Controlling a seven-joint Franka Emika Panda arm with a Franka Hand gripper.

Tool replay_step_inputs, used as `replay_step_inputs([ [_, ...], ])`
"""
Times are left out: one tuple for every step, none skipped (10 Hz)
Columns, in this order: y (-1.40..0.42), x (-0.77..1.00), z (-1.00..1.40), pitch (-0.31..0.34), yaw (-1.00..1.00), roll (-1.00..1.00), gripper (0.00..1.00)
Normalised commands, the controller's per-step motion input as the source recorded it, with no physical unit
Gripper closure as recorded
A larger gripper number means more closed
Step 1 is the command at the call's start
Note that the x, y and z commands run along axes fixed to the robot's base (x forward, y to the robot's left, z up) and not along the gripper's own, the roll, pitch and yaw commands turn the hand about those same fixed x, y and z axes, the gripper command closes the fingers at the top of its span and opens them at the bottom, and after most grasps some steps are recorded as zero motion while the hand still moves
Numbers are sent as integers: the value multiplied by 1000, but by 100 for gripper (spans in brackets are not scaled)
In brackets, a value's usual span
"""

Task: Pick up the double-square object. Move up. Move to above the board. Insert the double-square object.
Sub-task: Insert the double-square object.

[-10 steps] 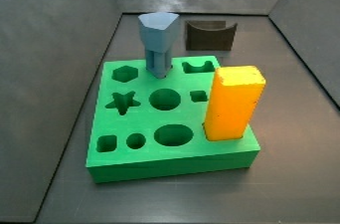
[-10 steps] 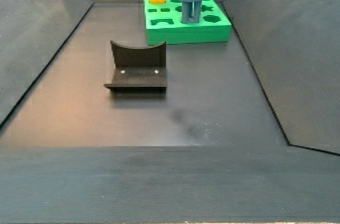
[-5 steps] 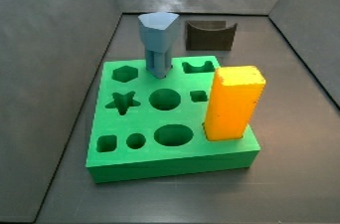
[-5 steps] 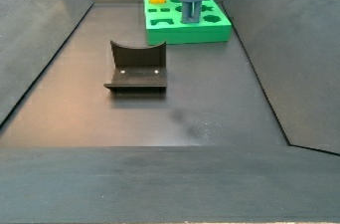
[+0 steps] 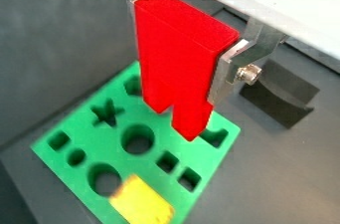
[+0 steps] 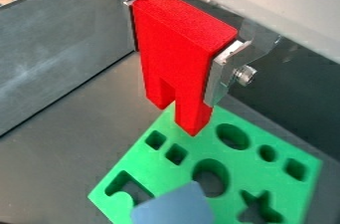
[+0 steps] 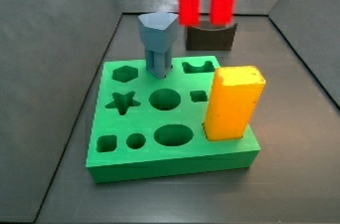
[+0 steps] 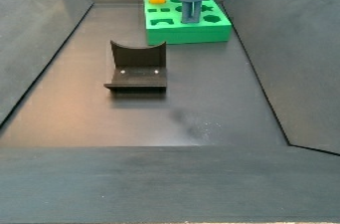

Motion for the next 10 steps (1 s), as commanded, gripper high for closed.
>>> replay_step_inputs([
  [-31, 171, -606, -204, 189, 193, 100],
  [-43, 114, -629, -217, 189, 171, 100],
  [-49, 120, -634, -220, 186, 160, 100],
  [-46, 63, -614, -223, 189, 157, 100],
  [-54, 97, -609, -219, 177, 134, 100],
  [-57, 174, -597, -204, 163, 124, 100],
  [0, 126, -426, -183, 106, 51, 100],
  [0, 0, 0, 0, 0, -9, 100],
  [-66, -31, -229, -74, 3, 77, 100],
  [-83, -17, -417, -116, 17, 117, 100],
])
